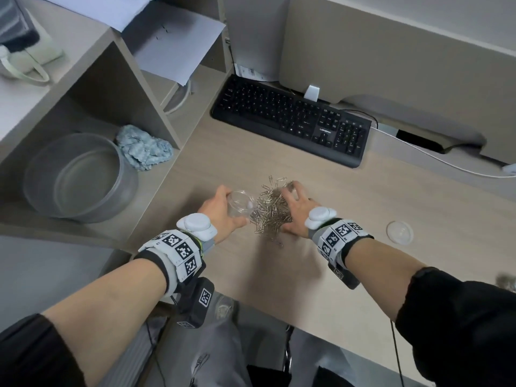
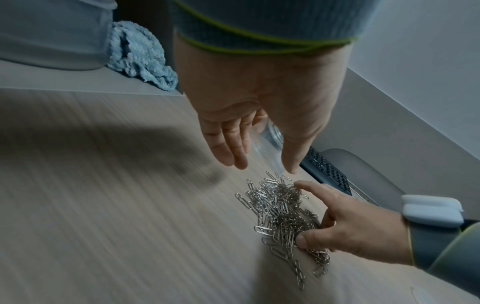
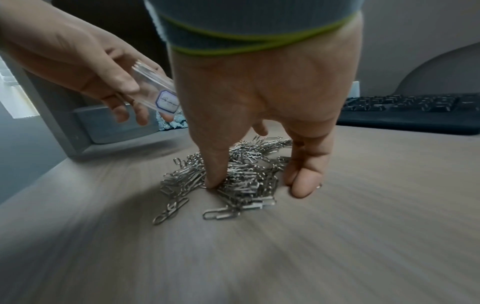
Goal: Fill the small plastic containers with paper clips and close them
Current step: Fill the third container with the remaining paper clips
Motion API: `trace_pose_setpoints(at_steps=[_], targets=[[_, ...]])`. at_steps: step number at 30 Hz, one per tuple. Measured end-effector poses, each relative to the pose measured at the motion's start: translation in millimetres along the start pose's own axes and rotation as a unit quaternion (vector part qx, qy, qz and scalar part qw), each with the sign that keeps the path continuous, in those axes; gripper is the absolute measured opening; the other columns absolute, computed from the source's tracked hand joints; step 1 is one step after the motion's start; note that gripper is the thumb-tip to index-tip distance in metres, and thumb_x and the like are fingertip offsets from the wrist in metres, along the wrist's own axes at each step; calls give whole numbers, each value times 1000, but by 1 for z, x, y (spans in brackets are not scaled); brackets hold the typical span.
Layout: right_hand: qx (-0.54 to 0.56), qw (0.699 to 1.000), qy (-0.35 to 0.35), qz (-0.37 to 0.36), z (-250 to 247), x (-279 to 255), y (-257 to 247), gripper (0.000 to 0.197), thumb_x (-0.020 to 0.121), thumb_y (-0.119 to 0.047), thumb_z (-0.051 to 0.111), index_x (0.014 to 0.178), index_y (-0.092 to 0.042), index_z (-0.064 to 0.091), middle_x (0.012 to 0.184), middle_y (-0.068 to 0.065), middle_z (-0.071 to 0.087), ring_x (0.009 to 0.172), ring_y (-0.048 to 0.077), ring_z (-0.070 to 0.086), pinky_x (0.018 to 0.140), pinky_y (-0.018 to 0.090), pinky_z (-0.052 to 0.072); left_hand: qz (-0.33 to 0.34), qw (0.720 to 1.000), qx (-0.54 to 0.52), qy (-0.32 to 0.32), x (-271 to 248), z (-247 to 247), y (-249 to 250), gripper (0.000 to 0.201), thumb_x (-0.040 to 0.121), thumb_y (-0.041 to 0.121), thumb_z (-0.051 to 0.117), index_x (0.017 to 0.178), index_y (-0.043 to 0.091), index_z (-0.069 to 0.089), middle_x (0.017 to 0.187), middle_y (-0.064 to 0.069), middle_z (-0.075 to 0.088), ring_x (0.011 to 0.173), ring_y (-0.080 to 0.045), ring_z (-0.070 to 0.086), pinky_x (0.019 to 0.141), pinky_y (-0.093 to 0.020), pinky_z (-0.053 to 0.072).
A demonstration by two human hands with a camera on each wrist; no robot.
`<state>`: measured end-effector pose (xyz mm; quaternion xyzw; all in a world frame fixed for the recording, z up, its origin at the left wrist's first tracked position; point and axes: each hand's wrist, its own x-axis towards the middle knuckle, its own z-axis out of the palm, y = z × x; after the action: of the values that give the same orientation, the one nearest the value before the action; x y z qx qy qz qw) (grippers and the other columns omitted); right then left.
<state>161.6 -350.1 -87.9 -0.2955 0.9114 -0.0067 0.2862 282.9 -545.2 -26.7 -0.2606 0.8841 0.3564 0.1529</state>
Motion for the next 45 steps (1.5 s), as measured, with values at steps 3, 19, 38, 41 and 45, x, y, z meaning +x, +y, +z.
trace_pose_setpoints(at_steps=[3, 19, 38, 41, 45], targets=[[-8, 1000, -16, -24, -6, 11, -6, 89, 79, -39, 75, 146, -35, 16, 149, 7, 18, 99, 36, 64, 83, 48, 57, -13, 1000, -12, 6, 2, 4, -1, 71, 75, 38, 81, 128, 15, 41, 117, -3, 61, 101, -27, 60, 87, -35, 49], [192, 980, -21, 52, -40, -8, 12, 24, 88, -8, 59, 111, -14, 63, 98, 9, 69, 78, 29, 71, 63, 33, 57, -3, 999, 19, -25, 18, 29, 21, 69, 78, 24, 79, 132, 11, 38, 111, -6, 60, 86, -22, 53, 75, -29, 44], [196, 980, 19, -22, -79, -49, -12, 21, 84, -19, 67, 104, -13, 69, 102, 5, 68, 95, 22, 60, 76, 26, 43, 87, 994, 29, -60, 7, 57, 63, 59, 73, 32, 74, 124, 21, 46, 112, 1, 59, 92, -24, 55, 73, -32, 46], [296, 955, 10, -17, -80, -50, -10, 17, 84, -13, 67, 100, -14, 71, 82, 2, 67, 78, 20, 63, 77, 32, 53, 81, 995, 18, -56, 6, 56, 63, 58, 74, 27, 74, 124, 20, 46, 106, 1, 59, 89, -27, 57, 71, -33, 46], [364, 931, 12, -28, -82, -50, -6, 13, 88, -4, 61, 93, -12, 70, 62, -2, 62, 57, 16, 60, 71, 36, 56, 77, 996, 2, -50, 7, 56, 58, 62, 74, 30, 77, 126, 22, 43, 111, 1, 61, 89, -23, 59, 71, -31, 46]])
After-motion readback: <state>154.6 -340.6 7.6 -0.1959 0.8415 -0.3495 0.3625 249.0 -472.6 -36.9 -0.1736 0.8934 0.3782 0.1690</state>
